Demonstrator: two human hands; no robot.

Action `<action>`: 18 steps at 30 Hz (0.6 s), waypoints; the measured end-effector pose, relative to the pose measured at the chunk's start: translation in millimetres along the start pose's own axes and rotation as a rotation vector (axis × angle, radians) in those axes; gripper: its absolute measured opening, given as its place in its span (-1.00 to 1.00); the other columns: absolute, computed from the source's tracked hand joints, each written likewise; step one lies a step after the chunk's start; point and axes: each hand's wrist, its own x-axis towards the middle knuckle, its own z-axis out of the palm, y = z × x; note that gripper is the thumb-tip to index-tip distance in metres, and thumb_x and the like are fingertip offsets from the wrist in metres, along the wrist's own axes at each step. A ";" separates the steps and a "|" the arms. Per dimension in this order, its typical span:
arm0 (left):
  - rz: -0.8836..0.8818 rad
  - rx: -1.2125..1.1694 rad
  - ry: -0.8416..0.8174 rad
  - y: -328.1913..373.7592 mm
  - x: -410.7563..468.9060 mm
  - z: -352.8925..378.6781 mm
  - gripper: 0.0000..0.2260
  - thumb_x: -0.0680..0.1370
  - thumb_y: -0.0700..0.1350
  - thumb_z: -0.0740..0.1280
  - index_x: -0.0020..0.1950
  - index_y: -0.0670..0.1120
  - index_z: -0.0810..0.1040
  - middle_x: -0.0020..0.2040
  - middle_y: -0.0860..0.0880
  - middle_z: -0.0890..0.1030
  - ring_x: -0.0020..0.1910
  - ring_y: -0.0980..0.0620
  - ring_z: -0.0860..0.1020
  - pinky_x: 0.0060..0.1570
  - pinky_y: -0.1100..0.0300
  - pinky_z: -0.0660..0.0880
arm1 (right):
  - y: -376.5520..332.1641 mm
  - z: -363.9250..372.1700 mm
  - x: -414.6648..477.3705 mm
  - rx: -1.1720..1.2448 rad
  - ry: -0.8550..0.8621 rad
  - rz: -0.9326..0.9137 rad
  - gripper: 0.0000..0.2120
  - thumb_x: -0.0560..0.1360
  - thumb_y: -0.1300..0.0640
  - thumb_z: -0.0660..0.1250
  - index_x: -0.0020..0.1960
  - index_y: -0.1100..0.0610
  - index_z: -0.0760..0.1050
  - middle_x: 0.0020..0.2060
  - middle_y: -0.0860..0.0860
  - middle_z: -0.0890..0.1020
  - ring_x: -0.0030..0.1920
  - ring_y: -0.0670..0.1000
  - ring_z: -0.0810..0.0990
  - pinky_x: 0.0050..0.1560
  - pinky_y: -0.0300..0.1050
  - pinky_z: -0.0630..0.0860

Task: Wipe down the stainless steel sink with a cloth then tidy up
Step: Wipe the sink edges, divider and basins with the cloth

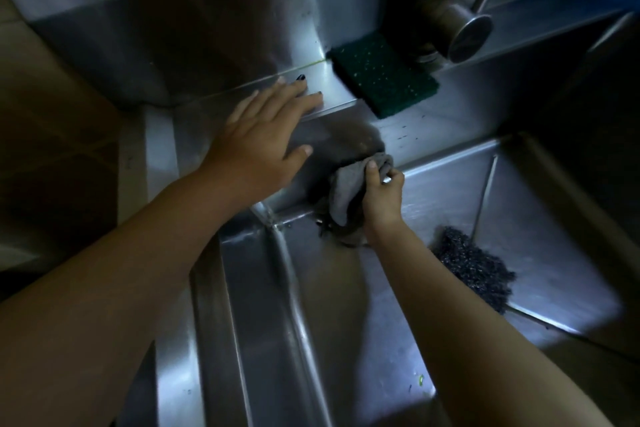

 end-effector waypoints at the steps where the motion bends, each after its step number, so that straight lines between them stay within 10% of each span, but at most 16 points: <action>1: -0.012 -0.033 0.005 1.0 0.5 -1.4 -0.45 0.44 0.06 0.17 0.43 0.02 0.26 0.49 0.01 0.21 0.49 0.01 0.08 0.42 0.09 -0.02 | -6.6 -1.7 -3.3 0.003 -0.014 -0.019 -0.72 0.60 0.09 0.16 0.22 0.23 0.25 -0.04 0.09 0.45 -0.04 0.03 0.46 -0.17 -0.20 0.43; 12: 0.231 -0.044 0.038 65.7 49.0 -2.2 -0.29 0.41 0.24 0.21 0.46 -0.09 0.22 0.48 -0.11 0.22 0.48 -0.11 0.12 0.42 0.03 0.05 | -29.0 -38.2 -13.4 0.191 0.056 -0.068 -0.86 0.59 0.09 0.18 0.07 0.10 0.24 -0.17 -0.08 0.45 -0.09 -0.05 0.47 -0.01 -0.14 0.41; 18: 0.279 -0.013 0.022 61.3 69.6 7.1 -0.41 0.42 -0.09 0.43 0.39 -0.16 0.32 0.41 -0.19 0.33 0.41 -0.19 0.25 0.38 -0.02 0.16 | -43.6 -40.7 -4.3 0.335 0.082 -0.149 -0.90 0.56 0.07 0.23 -0.03 -0.04 0.29 -0.08 0.00 0.50 0.04 0.06 0.53 0.19 0.10 0.49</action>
